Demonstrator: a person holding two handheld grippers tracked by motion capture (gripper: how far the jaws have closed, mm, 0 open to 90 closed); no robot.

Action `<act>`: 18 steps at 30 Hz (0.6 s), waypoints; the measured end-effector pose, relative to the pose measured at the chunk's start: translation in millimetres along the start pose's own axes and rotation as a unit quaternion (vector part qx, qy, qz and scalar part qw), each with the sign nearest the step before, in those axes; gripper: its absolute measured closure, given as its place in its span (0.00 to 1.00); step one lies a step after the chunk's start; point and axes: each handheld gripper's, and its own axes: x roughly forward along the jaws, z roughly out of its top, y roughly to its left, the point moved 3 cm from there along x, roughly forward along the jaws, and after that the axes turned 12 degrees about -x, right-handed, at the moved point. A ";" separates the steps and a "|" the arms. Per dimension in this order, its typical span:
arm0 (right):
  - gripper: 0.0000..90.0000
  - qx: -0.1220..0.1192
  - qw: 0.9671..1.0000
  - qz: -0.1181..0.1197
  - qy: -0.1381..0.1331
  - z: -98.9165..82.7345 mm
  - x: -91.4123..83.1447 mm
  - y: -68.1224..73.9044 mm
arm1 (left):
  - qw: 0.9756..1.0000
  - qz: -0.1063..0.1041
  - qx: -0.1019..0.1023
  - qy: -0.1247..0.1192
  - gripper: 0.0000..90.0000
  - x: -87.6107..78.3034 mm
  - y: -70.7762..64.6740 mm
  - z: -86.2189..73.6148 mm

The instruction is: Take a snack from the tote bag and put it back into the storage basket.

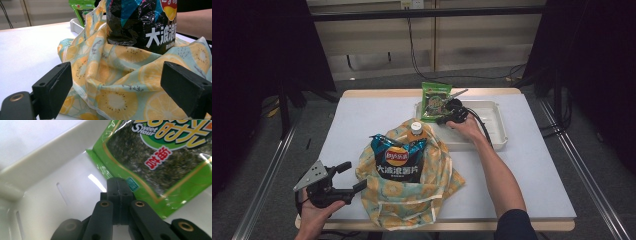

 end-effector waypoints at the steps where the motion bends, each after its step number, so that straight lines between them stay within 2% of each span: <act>1: 1.00 -0.001 1.000 -0.002 -0.003 1.2 1.5 -0.4 | 1.000 0.000 0.000 0.000 0.12 0.0 0.1 0.0; 5: 1.00 -0.002 1.000 -0.010 -0.006 6.5 7.8 -0.7 | 1.000 0.003 0.000 0.000 0.12 0.4 -0.3 -0.1; 9: 1.00 0.014 0.999 -0.024 -0.022 8.9 14.1 -2.9 | 1.000 0.000 0.003 0.004 0.12 0.8 -1.0 -1.1; 14: 1.00 0.014 0.999 -0.039 -0.024 12.6 18.3 -2.9 | 1.000 -0.005 0.004 0.006 0.12 3.1 -2.4 -1.1; 16: 0.97 0.015 0.998 -0.049 -0.030 12.6 20.3 -3.6 | 1.000 -0.011 -0.002 0.010 0.12 4.8 -3.7 -2.2; 18: 0.95 0.015 0.998 -0.051 -0.031 13.1 20.6 -4.3 | 1.000 -0.013 0.003 0.013 0.12 5.9 -5.9 -2.7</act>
